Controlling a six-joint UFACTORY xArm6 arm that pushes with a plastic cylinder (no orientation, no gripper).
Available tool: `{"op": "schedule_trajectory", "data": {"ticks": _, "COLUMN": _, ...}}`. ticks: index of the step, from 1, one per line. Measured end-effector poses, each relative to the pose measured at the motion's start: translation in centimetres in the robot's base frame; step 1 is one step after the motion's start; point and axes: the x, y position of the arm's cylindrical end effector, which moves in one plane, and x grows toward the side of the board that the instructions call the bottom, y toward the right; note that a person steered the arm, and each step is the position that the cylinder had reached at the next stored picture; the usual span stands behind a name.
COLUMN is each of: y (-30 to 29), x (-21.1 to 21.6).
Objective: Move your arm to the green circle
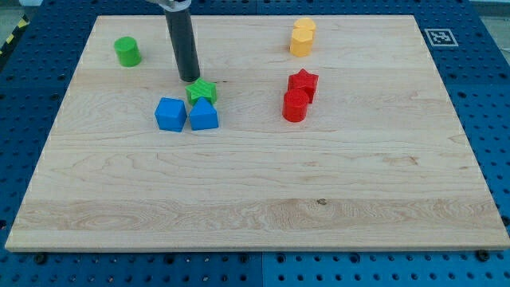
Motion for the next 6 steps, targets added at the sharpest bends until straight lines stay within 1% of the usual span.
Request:
{"op": "schedule_trajectory", "data": {"ticks": 1, "y": 0.3, "x": -1.6}}
{"op": "schedule_trajectory", "data": {"ticks": 2, "y": 1.3, "x": -5.8}}
{"op": "schedule_trajectory", "data": {"ticks": 3, "y": 0.2, "x": -9.3}}
{"op": "schedule_trajectory", "data": {"ticks": 4, "y": -5.5, "x": -10.5}}
{"op": "schedule_trajectory", "data": {"ticks": 5, "y": -10.1, "x": -10.1}}
{"op": "schedule_trajectory", "data": {"ticks": 6, "y": -9.8, "x": -8.0}}
